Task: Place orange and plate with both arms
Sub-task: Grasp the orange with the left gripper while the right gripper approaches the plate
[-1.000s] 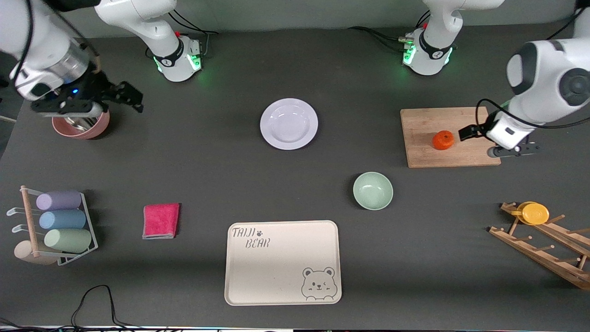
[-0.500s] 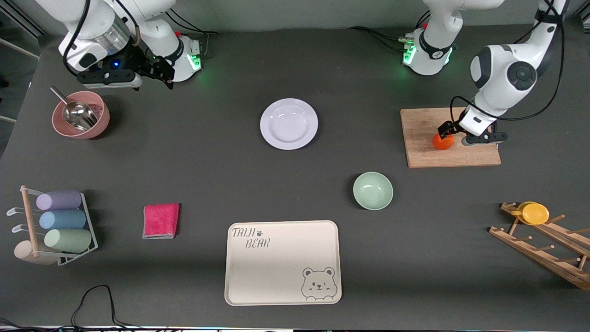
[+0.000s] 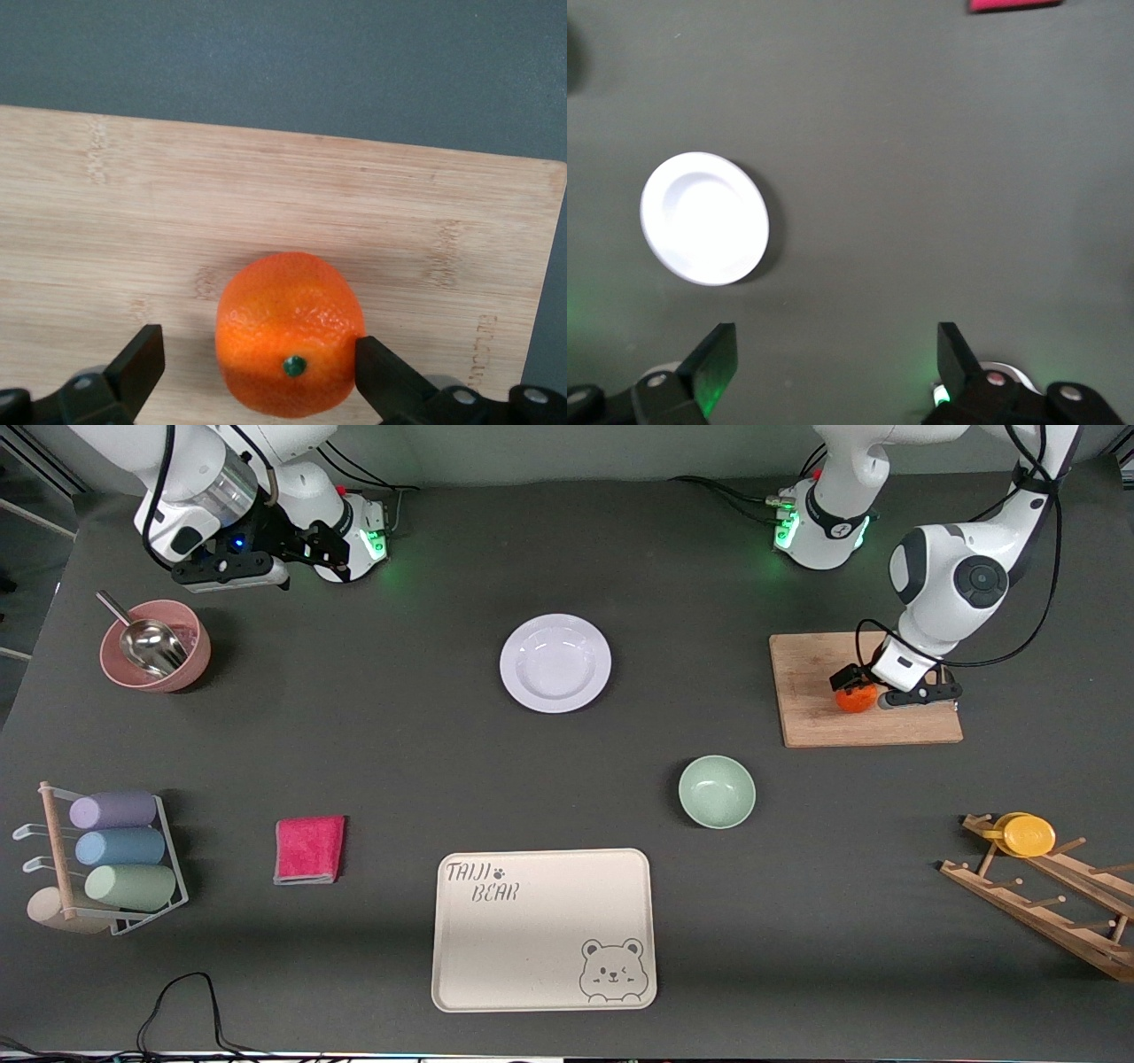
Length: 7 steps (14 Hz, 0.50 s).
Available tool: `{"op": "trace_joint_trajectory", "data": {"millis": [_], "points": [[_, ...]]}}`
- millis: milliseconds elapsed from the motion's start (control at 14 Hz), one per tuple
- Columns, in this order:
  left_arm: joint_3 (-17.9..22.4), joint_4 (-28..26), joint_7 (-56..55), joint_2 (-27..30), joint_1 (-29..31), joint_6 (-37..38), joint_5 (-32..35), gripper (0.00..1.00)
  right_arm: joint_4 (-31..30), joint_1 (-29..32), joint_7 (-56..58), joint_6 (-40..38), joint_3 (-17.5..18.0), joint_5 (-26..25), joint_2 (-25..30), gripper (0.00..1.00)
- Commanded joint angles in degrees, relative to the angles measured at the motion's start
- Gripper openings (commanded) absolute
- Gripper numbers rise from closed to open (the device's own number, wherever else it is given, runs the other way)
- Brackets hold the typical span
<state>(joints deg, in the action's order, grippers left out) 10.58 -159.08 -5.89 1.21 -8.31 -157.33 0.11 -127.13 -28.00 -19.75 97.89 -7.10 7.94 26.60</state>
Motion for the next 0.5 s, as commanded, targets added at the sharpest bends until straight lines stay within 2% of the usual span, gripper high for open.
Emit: {"op": "trace_joint_trajectory", "data": {"millis": [0, 429], "points": [[-0.6, -0.4, -0.7, 0.3, 0.0, -0.4, -1.4, 1.00, -3.1, -0.7, 7.2, 2.3, -3.3, 6.5, 1.2, 1.00], [-1.3, -0.4, -0.5, 0.0, -0.1, -1.0, -1.5, 1.00, -15.0, -0.7, 21.7, 11.8, -6.1, 21.0, 0.9, 1.00]]}}
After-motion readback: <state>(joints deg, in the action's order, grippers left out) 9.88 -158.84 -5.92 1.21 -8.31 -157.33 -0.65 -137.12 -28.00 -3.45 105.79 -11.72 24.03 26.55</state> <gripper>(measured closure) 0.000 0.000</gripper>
